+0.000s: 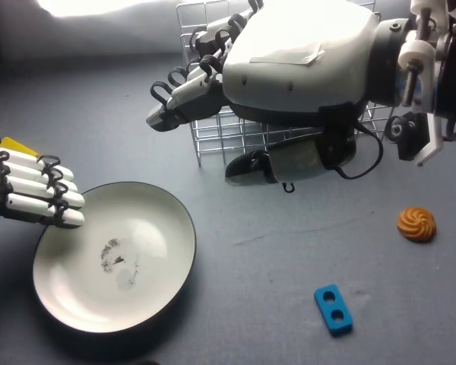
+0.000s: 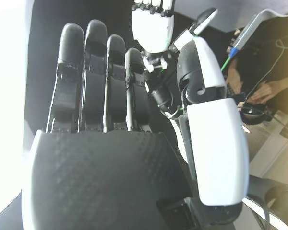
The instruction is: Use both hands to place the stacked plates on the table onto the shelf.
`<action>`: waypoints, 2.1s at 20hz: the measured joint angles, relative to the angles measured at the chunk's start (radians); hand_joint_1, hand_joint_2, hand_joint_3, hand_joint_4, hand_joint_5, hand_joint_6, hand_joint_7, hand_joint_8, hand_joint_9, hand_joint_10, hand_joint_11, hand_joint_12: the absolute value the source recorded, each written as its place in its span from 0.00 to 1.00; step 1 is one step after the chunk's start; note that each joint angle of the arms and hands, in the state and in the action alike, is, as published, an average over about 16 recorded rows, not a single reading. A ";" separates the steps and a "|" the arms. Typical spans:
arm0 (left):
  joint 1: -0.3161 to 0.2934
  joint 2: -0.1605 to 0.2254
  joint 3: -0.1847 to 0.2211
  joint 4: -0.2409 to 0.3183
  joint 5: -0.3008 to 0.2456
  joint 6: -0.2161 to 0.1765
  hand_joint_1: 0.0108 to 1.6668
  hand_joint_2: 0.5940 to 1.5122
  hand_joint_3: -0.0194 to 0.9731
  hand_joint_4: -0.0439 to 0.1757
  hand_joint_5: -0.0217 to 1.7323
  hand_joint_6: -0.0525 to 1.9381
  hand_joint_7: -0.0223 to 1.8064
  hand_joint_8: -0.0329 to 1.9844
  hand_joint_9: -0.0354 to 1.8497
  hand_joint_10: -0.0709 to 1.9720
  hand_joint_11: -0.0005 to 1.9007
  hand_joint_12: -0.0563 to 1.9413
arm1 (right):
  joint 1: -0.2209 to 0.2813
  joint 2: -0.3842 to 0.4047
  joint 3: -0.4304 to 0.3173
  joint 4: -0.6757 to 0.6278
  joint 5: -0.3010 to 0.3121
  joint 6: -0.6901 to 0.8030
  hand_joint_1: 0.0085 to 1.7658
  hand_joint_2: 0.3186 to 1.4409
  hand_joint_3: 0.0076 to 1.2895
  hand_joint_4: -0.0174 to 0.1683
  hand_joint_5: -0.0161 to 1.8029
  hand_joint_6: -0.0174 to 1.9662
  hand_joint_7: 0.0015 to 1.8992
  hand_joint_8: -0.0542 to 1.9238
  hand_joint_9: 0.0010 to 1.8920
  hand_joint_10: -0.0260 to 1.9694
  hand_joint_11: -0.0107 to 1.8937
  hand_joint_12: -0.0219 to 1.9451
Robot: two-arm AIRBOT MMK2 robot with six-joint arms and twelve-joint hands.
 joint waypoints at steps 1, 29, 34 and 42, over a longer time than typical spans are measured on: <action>0.008 0.000 -0.001 -0.003 0.004 0.000 0.00 0.51 0.03 0.20 0.03 0.04 0.01 0.01 0.03 0.04 0.01 0.02 | 0.000 0.003 -0.004 0.000 -0.003 -0.001 0.49 0.76 0.00 0.11 0.29 0.02 0.31 0.04 0.38 0.02 0.17 0.61; 0.111 -0.009 -0.021 -0.039 0.082 -0.010 0.00 0.50 0.03 0.18 0.04 0.02 0.00 0.01 0.03 0.05 0.01 0.02 | -0.176 -0.226 0.133 0.185 0.071 -0.315 0.53 0.58 0.00 0.11 0.02 0.02 0.02 0.04 0.05 0.02 0.01 0.29; 0.111 -0.010 -0.021 -0.038 0.082 -0.010 0.00 0.51 0.03 0.18 0.04 0.02 0.00 0.01 0.03 0.05 0.01 0.02 | -0.220 -0.314 0.200 0.252 0.096 -0.394 0.55 0.59 0.00 0.10 0.02 0.02 0.03 0.04 0.06 0.02 0.01 0.31; 0.110 -0.011 -0.020 -0.036 0.082 -0.010 0.00 0.50 0.03 0.18 0.04 0.02 0.00 0.01 0.03 0.05 0.01 0.02 | -0.255 -0.437 0.308 0.290 0.113 -0.445 0.58 0.58 0.00 0.10 0.02 0.02 0.04 0.04 0.07 0.02 0.01 0.35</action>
